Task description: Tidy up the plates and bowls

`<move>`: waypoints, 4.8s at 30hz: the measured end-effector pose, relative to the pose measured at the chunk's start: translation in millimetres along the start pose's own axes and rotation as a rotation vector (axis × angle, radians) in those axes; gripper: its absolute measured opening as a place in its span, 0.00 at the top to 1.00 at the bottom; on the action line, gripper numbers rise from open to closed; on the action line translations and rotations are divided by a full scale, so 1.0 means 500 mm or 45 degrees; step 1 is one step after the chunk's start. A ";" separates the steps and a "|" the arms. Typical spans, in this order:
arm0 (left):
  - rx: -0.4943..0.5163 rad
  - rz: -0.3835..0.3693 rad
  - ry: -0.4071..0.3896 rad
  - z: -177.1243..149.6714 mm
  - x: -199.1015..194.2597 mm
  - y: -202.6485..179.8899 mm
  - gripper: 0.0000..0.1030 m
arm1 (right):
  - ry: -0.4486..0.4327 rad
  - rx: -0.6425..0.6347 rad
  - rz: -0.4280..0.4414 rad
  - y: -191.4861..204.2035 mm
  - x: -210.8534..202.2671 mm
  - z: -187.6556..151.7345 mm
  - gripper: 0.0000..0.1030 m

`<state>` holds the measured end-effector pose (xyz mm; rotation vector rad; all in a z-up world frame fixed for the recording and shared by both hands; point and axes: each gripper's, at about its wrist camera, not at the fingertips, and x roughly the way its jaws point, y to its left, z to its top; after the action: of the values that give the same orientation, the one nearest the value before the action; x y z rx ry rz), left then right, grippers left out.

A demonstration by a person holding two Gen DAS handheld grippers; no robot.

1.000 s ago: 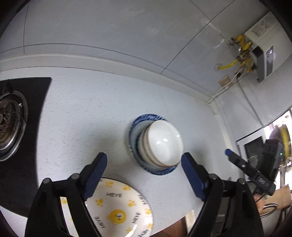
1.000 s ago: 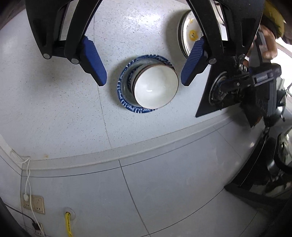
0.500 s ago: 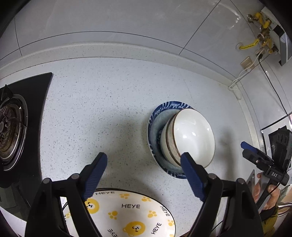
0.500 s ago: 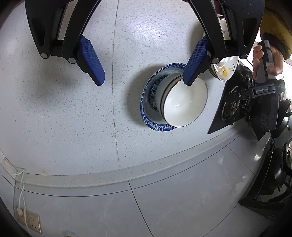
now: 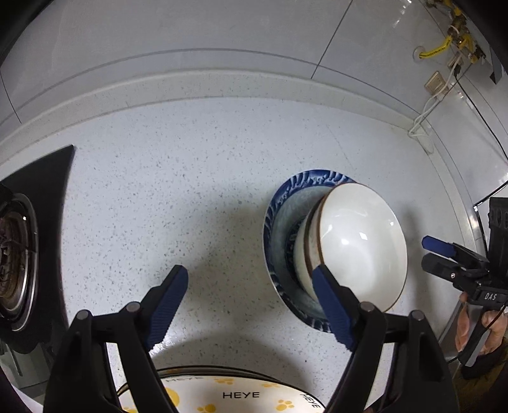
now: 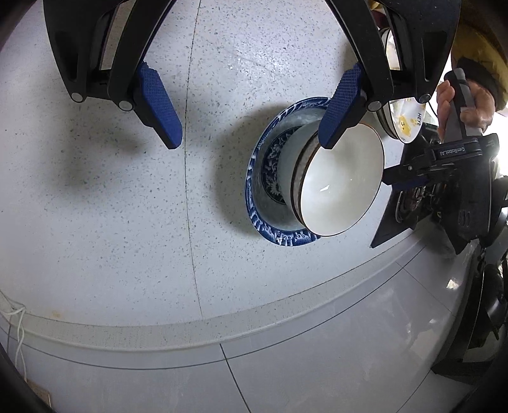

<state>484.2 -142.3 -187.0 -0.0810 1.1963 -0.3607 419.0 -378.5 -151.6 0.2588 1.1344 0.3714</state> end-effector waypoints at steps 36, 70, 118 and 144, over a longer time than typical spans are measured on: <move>-0.134 -0.330 0.318 0.057 0.175 0.057 0.66 | 0.257 -0.057 0.102 -0.024 0.132 0.027 0.79; -0.270 -0.357 0.205 0.023 0.143 0.023 0.92 | 0.324 -0.031 0.104 0.012 0.162 0.031 0.85; -0.186 -0.331 0.200 -0.347 -0.151 0.308 0.91 | 0.229 -0.026 -0.012 0.383 0.076 -0.255 0.84; 0.016 0.294 -0.878 -0.483 -0.578 0.138 0.77 | -0.467 -0.363 -0.239 0.435 -0.251 -0.312 0.27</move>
<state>186.6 44.8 -35.1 -0.0488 0.5122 -0.1153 195.8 -230.9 -26.5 -0.0323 0.7261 0.2999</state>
